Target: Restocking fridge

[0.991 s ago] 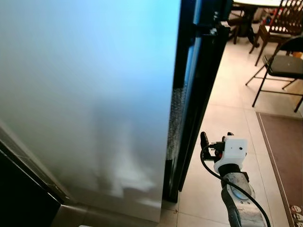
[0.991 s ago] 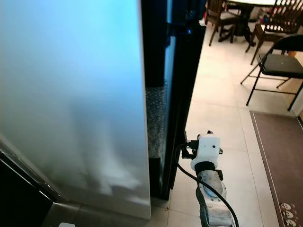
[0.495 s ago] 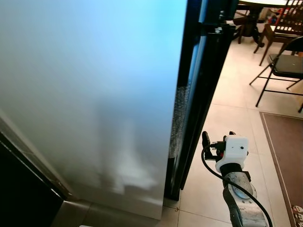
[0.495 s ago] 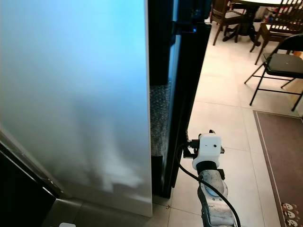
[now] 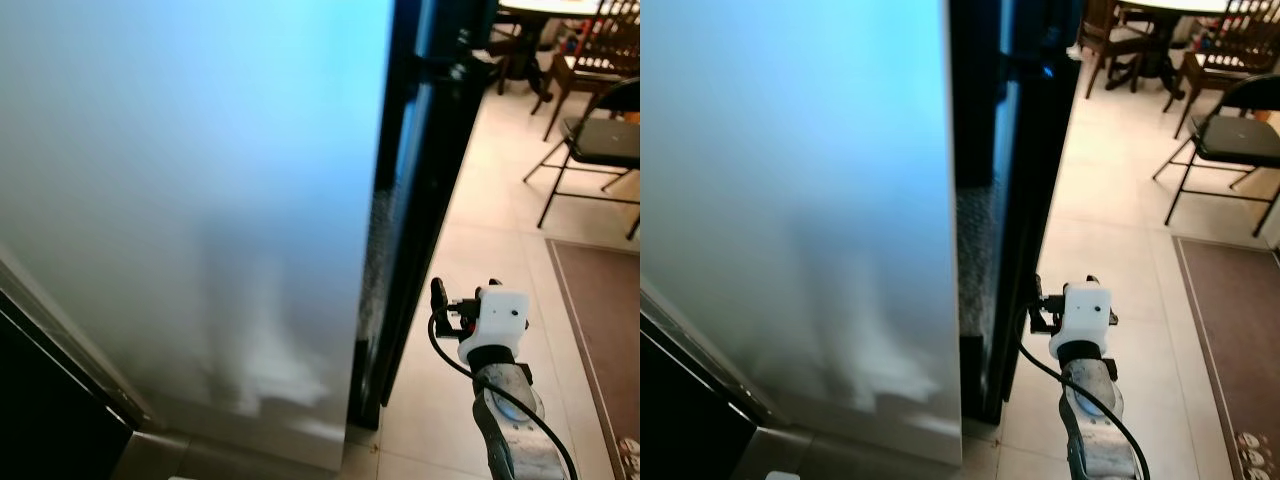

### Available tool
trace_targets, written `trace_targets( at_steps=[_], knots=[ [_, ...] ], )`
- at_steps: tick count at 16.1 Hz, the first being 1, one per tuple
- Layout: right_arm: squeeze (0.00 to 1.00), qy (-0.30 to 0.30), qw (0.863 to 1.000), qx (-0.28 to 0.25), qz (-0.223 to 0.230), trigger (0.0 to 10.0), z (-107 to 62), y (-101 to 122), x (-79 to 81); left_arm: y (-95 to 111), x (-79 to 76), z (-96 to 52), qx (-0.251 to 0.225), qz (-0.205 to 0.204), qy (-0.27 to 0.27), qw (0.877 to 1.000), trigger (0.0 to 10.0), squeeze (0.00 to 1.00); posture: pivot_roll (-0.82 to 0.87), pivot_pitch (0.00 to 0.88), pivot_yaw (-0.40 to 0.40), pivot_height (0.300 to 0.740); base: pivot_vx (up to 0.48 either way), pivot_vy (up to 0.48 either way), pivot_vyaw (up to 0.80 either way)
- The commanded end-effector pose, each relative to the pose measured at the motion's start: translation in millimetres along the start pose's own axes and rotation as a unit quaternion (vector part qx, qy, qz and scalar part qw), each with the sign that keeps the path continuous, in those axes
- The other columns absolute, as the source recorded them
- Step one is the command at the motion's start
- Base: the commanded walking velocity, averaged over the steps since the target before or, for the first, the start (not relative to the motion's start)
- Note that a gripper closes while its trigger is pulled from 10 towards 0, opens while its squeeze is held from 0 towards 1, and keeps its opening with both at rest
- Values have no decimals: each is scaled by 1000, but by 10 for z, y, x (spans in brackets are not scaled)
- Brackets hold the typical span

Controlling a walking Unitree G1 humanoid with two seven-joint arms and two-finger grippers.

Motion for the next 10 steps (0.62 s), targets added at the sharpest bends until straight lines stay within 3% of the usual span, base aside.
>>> trace_targets(
  at_steps=[1, 3, 10],
  knots=[
    [0, 2, 1000, -3, -4, 10000, 9, 17, 14, -5, 11, 0, 2, 0, 0, 1000, 10000, 0, -133, 0, 16, 740, 304, 0, 425],
    [0, 2, 1000, -3, -2, 10000, 9, 17, 19, -12, 12, 0, 4, -1, 1, 1000, 10000, 0, -132, 0, 15, 740, 296, 0, 213],
    [0, 3, 1000, 2, 6, 10000, -1, -4, 27, -12, 14, 1, 5, 3, 0, 1000, 10000, 0, -133, 0, 16, 740, 0, 0, 0]
  ],
)
Point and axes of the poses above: a point about 5 cm out from each wrist's last joint towards the gripper, its own z axis pointing out of the wrist towards the gripper, its own y axis along the axis of the wrist's last joint, x = y × z, the point moved 5 cm from there along z, pointing out of the wrist towards the gripper, and after that the axes turned 1 degree about -z, right-handed, at the moved point
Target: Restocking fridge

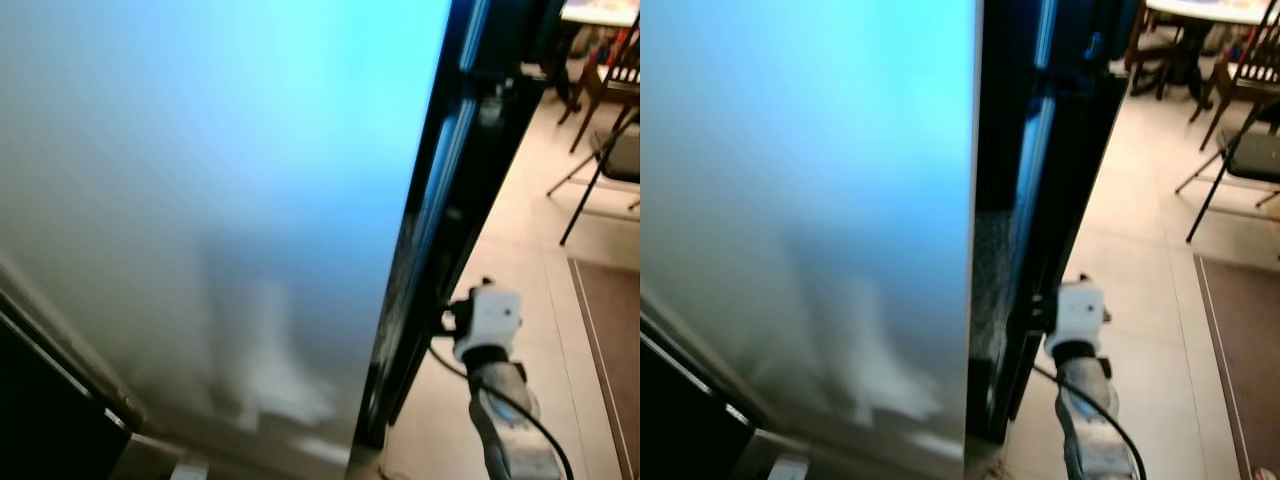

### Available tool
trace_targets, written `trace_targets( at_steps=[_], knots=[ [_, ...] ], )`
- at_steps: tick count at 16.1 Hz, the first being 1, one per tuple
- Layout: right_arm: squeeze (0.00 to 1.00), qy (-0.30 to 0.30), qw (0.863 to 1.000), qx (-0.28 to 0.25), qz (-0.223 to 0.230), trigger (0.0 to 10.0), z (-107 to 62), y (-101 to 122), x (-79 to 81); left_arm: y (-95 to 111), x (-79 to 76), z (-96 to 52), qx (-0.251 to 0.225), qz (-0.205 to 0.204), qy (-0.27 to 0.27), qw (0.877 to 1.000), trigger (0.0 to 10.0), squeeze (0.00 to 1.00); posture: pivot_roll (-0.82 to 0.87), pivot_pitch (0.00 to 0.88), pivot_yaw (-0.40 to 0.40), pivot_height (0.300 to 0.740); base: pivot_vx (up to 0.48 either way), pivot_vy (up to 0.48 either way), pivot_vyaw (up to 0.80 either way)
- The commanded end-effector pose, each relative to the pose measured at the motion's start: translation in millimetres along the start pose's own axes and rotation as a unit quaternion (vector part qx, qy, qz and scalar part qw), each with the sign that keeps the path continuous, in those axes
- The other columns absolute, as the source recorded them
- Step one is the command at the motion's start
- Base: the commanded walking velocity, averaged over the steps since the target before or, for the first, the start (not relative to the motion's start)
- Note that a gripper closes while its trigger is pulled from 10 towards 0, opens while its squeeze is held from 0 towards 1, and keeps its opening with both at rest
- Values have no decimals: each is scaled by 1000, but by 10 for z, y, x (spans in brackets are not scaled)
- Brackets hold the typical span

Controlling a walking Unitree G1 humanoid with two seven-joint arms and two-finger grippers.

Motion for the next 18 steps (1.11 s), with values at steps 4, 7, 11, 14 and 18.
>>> trace_targets(
  at_steps=[4, 7, 11, 14, 18],
  knots=[
    [0, -6, 1000, 4, 4, 10000, 14, -11, -34, 7, 13, 3, 1, 3, 1, 1000, 10000, 0, -132, 0, 18, 740, 0, 0, 0],
    [0, -21, 1000, -1, -1, 10000, 37, 24, -123, 8, 11, 3, 2, 4, 0, 1000, 10000, 0, -131, 0, 16, 740, 0, 0, 0],
    [0, -33, 999, -2, -7, 10000, 40, 32, -209, 11, 9, 4, 2, 5, -1, 1000, 10000, 0, -133, 0, 16, 740, 0, 0, 0],
    [0, -9, 1000, 4, -3, 10000, 71, 20, -152, 14, 4, 4, 1, 3, -1, 1000, 10000, 0, -132, 0, 14, 740, 0, 0, 0],
    [0, 53, 998, 30, -2, 10000, 57, -80, 80, 12, -2, 4, 2, 3, -2, 1000, 10000, 0, -133, 0, 12, 740, 0, 0, 0]
  ],
)
Point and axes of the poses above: a point about 5 cm out from each wrist's last joint towards the gripper, its own z axis pointing out of the wrist towards the gripper, its own y axis along the axis of the wrist's last joint, x = y × z, the point moved 5 cm from there along z, pointing out of the wrist towards the gripper, and after that the axes turned 1 degree about -z, right-handed, at the moved point
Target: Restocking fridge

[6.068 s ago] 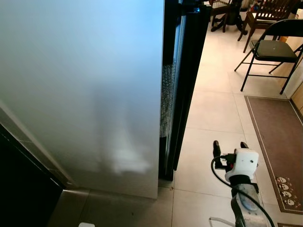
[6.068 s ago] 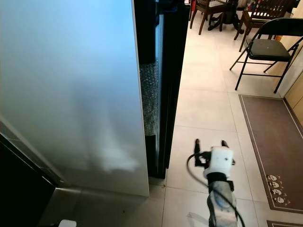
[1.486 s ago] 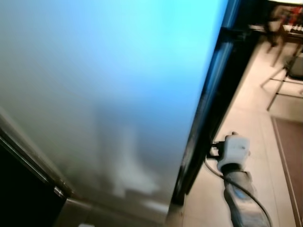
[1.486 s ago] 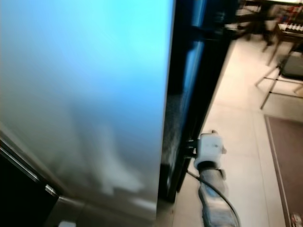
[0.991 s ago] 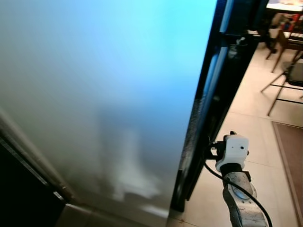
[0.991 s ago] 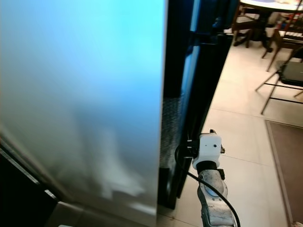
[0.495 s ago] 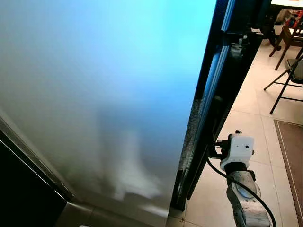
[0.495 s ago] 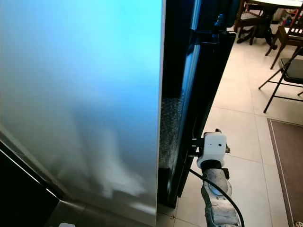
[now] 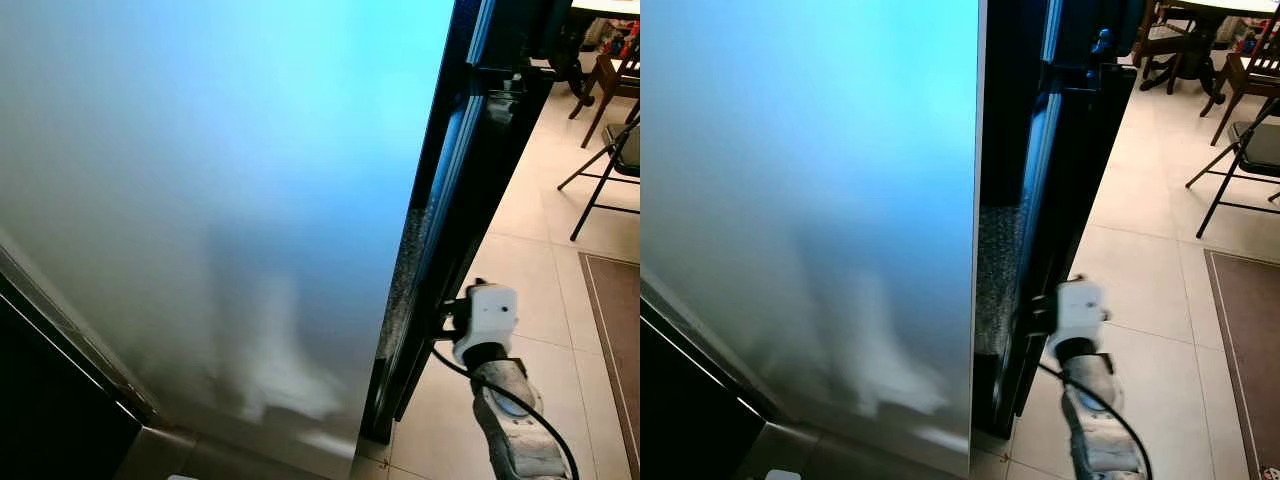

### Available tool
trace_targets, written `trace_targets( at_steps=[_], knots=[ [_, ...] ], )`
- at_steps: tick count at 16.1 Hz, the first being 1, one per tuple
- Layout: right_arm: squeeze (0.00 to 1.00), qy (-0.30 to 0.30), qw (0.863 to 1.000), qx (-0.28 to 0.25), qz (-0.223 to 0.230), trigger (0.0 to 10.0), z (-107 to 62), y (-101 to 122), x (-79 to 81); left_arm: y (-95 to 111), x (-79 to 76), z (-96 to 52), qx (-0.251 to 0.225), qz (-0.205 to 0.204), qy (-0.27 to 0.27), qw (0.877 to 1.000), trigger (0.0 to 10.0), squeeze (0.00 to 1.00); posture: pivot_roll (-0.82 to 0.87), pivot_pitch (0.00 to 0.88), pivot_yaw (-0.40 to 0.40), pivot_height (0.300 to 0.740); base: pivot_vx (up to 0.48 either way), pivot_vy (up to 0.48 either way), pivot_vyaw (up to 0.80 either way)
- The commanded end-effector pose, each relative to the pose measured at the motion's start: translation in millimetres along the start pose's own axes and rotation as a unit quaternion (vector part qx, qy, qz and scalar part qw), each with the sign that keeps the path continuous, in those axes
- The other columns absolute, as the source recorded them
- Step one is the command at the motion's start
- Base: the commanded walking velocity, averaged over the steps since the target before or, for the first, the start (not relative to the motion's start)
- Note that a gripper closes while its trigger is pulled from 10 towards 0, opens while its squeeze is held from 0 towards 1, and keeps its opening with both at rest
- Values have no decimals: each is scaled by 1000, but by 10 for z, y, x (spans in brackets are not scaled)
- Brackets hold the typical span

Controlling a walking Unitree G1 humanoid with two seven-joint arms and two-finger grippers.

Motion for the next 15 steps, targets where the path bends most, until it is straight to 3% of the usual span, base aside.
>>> trace_targets(
  at_steps=[1, 7, 15],
  knots=[
    [0, 14, 1000, 7, -3, 10000, 26, -4, 53, -29, -7, -3, 6, 1, -2, 1000, 10000, 0, -132, 0, 11, 740, 0, 0, 0],
    [0, -10, 1000, -10, -5, 10000, 104, 110, -75, -28, -11, -2, 6, 2, -3, 1000, 10000, 0, -135, 0, 12, 740, 0, 0, 0],
    [0, -18, 1000, -24, -10, 10000, 221, 203, -129, -30, -14, -2, 8, 1, -4, 1000, 10000, 0, -128, 0, 11, 740, 0, 0, 0]
  ],
)
Point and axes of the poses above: a point about 5 cm out from each wrist's last joint towards the gripper, its own z axis pointing out of the wrist towards the gripper, its own y axis along the axis of the wrist's last joint, x = y × z, the point moved 5 cm from there along z, pointing out of the wrist towards the gripper, and after that the axes turned 1 degree about -z, right-handed, at the moved point
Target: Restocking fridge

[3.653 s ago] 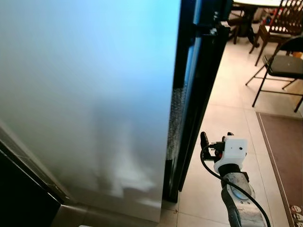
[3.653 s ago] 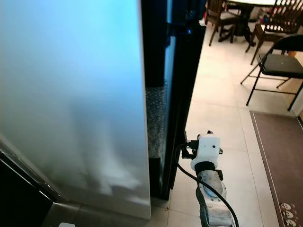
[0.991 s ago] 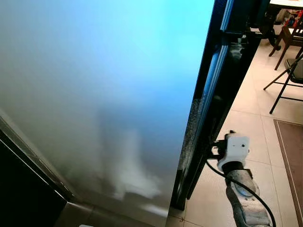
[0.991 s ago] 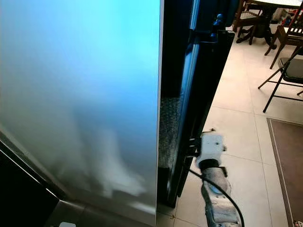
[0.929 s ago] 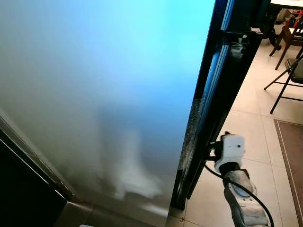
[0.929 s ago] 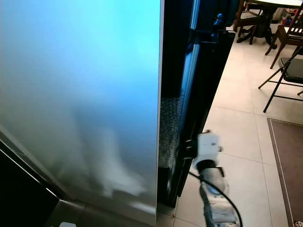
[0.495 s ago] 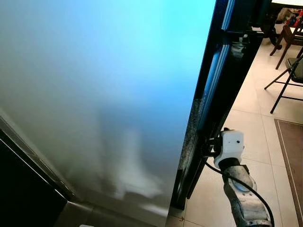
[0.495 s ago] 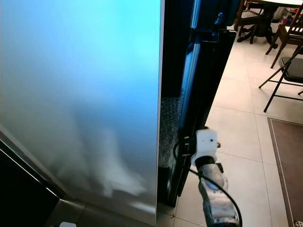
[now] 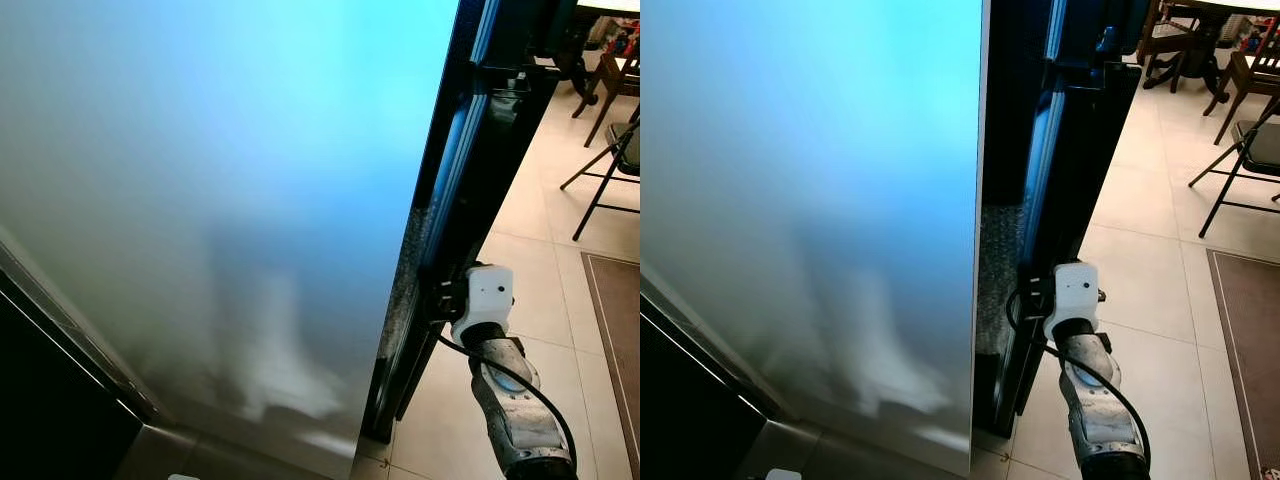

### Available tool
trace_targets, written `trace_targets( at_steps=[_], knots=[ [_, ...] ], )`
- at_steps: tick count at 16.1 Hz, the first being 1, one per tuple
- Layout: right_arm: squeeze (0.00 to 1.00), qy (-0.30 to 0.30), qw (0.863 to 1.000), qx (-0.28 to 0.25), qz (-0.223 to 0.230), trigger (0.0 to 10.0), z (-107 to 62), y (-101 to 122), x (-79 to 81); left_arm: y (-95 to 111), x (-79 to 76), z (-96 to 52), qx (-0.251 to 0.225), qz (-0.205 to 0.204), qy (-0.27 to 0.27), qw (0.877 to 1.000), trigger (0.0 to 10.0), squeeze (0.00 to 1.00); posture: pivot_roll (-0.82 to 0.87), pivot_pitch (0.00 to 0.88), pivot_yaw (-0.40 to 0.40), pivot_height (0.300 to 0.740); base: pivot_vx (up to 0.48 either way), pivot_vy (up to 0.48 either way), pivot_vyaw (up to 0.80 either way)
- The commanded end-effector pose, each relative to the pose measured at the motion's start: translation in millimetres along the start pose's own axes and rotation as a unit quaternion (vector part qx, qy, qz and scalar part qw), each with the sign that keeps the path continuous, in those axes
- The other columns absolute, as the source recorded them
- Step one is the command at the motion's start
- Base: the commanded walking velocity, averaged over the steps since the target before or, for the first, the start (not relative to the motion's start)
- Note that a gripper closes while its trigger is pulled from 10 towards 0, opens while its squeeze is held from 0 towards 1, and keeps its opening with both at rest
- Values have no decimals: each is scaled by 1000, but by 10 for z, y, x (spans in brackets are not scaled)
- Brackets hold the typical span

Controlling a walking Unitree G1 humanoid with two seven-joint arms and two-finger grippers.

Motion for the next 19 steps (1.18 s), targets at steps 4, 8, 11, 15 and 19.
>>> trace_targets(
  at_steps=[4, 8, 11, 15, 19],
  knots=[
    [0, -54, 999, -2, -9, 10000, -35, -3, -276, -44, -9, -4, 9, 4, -4, 1000, 10000, 0, -135, 0, 14, 740, 0, 0, 0],
    [0, -87, 996, 6, -18, 10000, -85, -63, -458, -42, -12, -4, 8, 6, -5, 1000, 10000, 0, -134, 0, 12, 740, 0, 0, 0],
    [0, -119, 992, 21, -25, 10000, -129, -141, -605, -43, -15, -4, 9, 6, -6, 1000, 10000, 0, -132, 0, 9, 740, 0, 0, 0],
    [0, -161, 985, 42, -36, 10000, -217, -257, -820, -44, -19, -4, 10, 6, -5, 1000, 10000, 0, -132, 0, 7, 740, 0, 0, 0],
    [0, -222, 969, 90, -55, 10000, -407, -502, -1167, -39, -27, -3, 9, 4, -5, 1000, 10000, 0, -133, 0, 7, 740, 0, 0, 0]
  ],
)
Point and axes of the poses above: a point about 5 cm out from each wrist's last joint towards the gripper, its own z axis pointing out of the wrist towards the gripper, its own y axis along the axis of the wrist's last joint, x = y × z, the point moved 5 cm from there along z, pointing out of the wrist towards the gripper, and after that the axes turned 1 degree about -z, right-handed, at the moved point
